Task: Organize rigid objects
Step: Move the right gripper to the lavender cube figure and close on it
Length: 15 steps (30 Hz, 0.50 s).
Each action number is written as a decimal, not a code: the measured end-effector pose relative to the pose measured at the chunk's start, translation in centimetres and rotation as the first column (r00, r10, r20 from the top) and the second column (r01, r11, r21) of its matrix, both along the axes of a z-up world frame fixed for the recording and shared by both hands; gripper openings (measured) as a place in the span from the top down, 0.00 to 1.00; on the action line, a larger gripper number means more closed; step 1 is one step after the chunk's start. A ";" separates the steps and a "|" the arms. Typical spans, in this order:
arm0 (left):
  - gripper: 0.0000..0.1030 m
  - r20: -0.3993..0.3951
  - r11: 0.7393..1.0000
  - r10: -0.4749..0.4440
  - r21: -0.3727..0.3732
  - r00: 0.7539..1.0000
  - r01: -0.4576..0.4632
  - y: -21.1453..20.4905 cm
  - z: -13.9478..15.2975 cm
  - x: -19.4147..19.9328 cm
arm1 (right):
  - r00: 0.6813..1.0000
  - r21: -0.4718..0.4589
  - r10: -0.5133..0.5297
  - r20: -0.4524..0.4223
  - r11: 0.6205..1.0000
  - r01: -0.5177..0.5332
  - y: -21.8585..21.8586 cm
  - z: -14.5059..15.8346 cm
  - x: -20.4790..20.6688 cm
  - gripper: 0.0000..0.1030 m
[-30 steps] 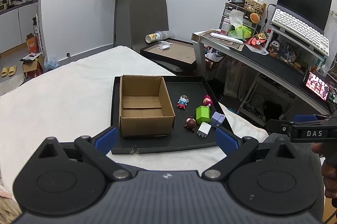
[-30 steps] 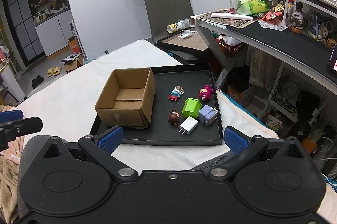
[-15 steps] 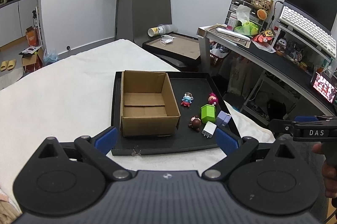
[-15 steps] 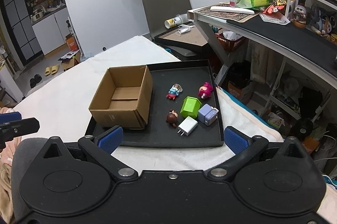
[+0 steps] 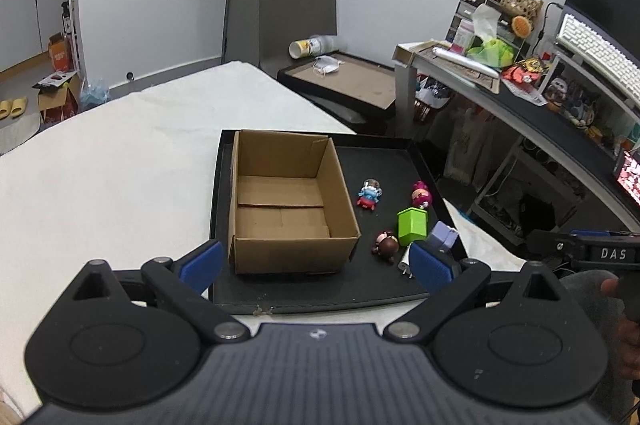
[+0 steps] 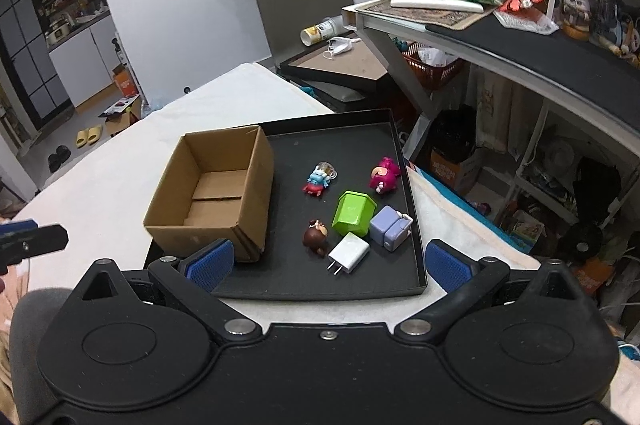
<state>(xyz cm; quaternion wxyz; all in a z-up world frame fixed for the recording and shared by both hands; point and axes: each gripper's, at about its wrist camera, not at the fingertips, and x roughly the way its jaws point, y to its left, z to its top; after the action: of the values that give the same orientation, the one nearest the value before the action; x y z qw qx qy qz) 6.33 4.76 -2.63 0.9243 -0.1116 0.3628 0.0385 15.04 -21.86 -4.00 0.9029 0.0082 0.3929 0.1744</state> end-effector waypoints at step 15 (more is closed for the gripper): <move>0.06 -0.092 0.996 0.078 -0.031 0.993 -0.081 2.7 -2.9 4.7 | 0.989 0.034 -0.037 -0.144 0.999 0.042 -0.1 -3.6 5.9 0.02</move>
<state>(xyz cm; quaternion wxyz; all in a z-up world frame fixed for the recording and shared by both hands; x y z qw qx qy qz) 11.02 7.46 -5.49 0.9026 -0.1402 0.4001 0.0739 20.90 -21.92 -7.56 0.8753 0.0453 0.4531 0.1629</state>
